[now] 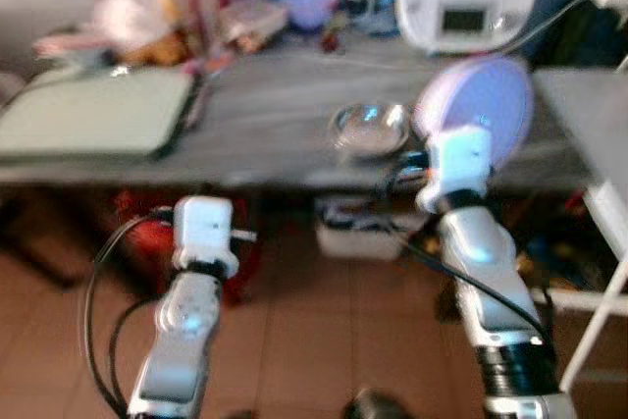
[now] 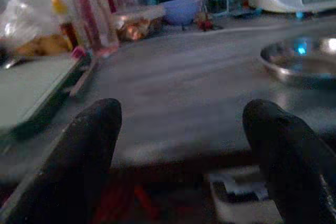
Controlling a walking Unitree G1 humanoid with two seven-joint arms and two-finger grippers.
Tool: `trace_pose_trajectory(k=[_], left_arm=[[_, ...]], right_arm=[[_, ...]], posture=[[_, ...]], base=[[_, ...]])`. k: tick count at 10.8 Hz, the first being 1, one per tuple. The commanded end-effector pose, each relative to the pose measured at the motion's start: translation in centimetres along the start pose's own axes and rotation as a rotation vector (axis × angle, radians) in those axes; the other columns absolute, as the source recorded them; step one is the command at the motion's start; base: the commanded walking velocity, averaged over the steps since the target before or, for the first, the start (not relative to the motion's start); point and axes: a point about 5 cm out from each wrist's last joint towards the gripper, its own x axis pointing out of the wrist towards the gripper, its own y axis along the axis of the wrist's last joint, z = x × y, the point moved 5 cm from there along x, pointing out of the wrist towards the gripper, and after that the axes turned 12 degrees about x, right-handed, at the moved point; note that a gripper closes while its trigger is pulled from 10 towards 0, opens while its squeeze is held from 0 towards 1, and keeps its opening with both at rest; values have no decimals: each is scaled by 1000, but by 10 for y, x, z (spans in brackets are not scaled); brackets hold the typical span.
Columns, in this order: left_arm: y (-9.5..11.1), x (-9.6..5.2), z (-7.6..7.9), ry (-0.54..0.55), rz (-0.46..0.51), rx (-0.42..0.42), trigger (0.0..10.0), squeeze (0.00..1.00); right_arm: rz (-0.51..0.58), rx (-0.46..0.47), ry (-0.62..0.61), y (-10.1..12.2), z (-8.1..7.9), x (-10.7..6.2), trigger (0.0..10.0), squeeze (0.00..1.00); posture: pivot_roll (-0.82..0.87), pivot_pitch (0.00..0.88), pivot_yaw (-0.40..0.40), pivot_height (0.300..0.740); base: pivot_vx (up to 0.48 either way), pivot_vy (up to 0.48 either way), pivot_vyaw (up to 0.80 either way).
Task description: Setting the table
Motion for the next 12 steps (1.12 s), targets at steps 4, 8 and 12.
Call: trace_pose_trajectory(k=[4, 8, 12], left_arm=[[-2, 0, -14, 47, -10, 6, 10000, 0], [-7, -6, -33, 133, -32, -7, 10000, 0], [-13, -19, -35, 108, -64, 10, 10000, 0]], right_arm=[[38, 5, 76, 10, -18, 10, 10000, 0], [61, -13, 150, 16, -32, 15, 10000, 0], [-89, -42, 340, -8, -53, 23, 10000, 0]], posture=[[-8, 30, 40, 740], [10, 39, 39, 740], [34, 83, 46, 740]], base=[[460, 0, 0], [0, 0, 378], [0, 0, 0]])
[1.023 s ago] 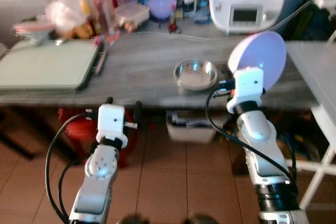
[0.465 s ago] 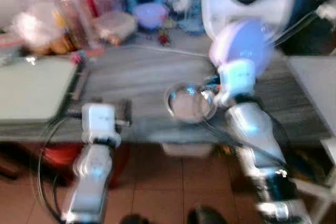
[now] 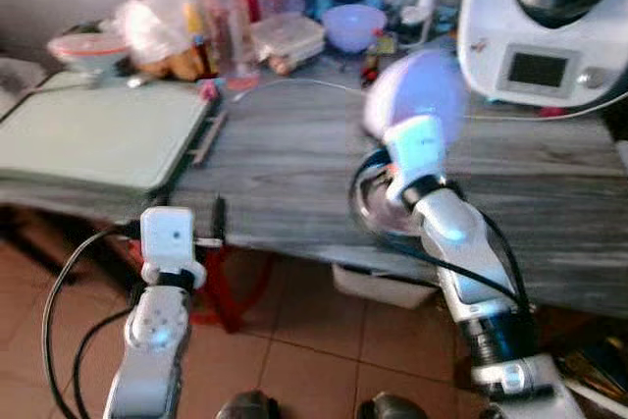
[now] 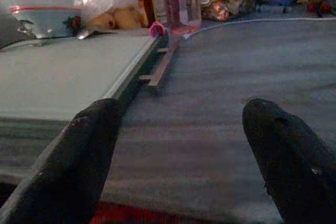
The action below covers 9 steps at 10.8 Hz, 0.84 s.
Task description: Setting the table
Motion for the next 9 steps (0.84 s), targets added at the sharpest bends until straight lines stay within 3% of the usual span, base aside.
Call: trace_pose_trajectory(k=[1, 2, 3, 5, 9], left_arm=[[4, -2, -1, -6, 5, 4, 10000, 0], [2, -4, -1, -9, -6, 2, 10000, 0], [3, -6, 0, -16, -6, 3, 10000, 0], [1, -10, -4, -11, -27, 9, 10000, 0], [-3, -14, -2, -32, -57, 4, 10000, 0]], right_arm=[[-6, -59, 102, 7, -10, 9, 10000, 0], [-26, -148, 177, 9, -13, 16, 10000, 0], [-22, -169, 194, 16, -11, 24, 10000, 0], [-107, -259, 299, 8, -17, 37, 10000, 0], [-278, -276, 356, -20, -17, 32, 10000, 0]], posture=[[45, 96, 46, 740], [57, 104, 48, 740], [63, 107, 48, 740], [85, 115, 49, 740], [87, 124, 49, 740]], base=[[0, 0, 0], [0, 0, 0], [0, 0, 0], [0, 0, 0], [0, 0, 0]])
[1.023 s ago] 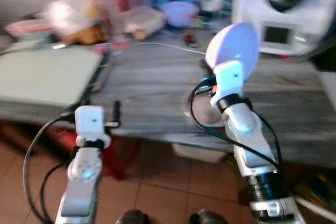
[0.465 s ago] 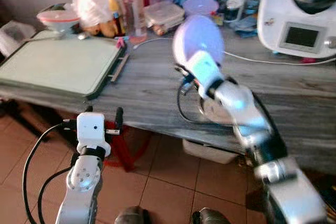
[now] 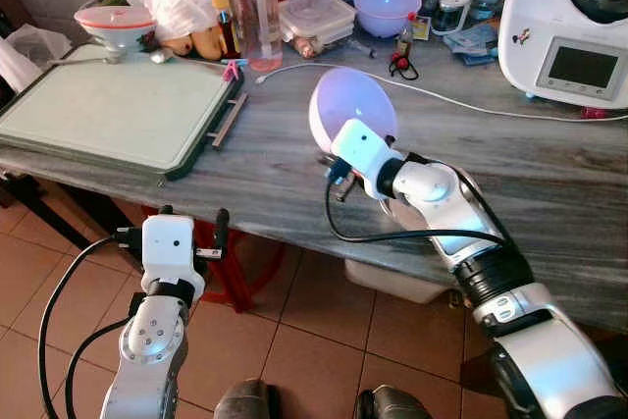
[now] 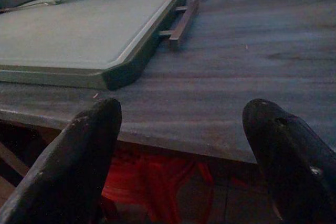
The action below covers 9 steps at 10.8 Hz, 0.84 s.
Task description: Setting the table
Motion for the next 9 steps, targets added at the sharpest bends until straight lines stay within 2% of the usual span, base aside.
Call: trace_pose_trajectory(k=[1, 5, 6, 7, 9], left_arm=[[1, -2, 0, -11, -2, 3, 10000, 0], [-1, 0, 6, -39, -14, -10, 10000, 0], [-1, 0, 7, -41, -18, -12, 10000, 0], [-2, 0, 7, -44, -20, -14, 10000, 0], [-3, 1, 10, -51, -27, -18, 10000, 0]], right_arm=[[-36, -18, 31, -3, -2, -1, 10000, 0], [-123, -15, 54, -16, 0, -12, 10000, 0], [-133, -20, 61, -17, 0, -14, 10000, 51], [-142, -25, 63, -18, 2, -16, 10000, 988], [-160, -45, 99, -19, 0, -20, 10000, 1000]], posture=[[83, 124, 49, 740], [71, 122, 49, 740], [68, 123, 51, 740], [67, 122, 50, 740], [62, 121, 50, 740]], base=[[0, 0, 0], [0, 0, 0], [0, 0, 0], [0, 0, 0], [0, 0, 0]])
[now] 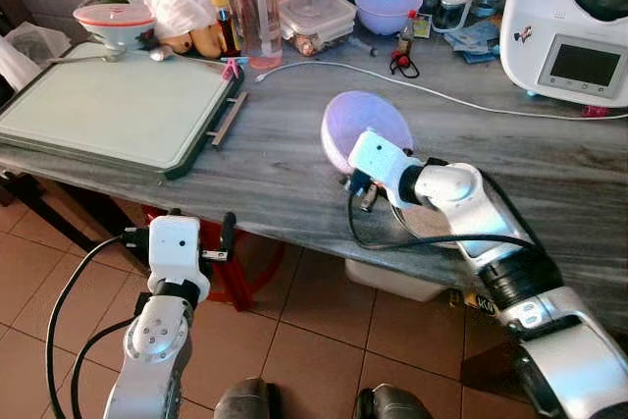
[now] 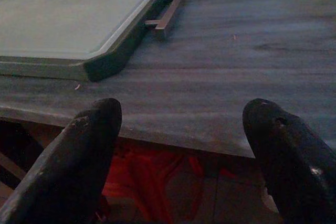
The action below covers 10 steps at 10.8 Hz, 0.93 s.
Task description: Setting the table
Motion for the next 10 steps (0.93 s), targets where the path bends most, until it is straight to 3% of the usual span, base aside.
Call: trace_pose_trajectory(k=[1, 6, 10], left_arm=[[-3, 1, 3, -18, -16, -2, 10000, 0], [-8, 10, 8, -30, -36, -23, 10000, 0], [-10, 9, 9, -34, -39, -51, 10000, 0]], right_arm=[[-13, -33, 49, 3, -5, -4, 10000, 1000], [-71, -98, 82, 2, 7, -25, 10000, 1000], [65, 17, 30, 20, -2, -42, 10000, 1000]], posture=[[57, 115, 49, 740], [32, 84, 39, 740], [10, 65, 44, 740]], base=[[0, 0, 0], [0, 0, 0], [0, 0, 0]])
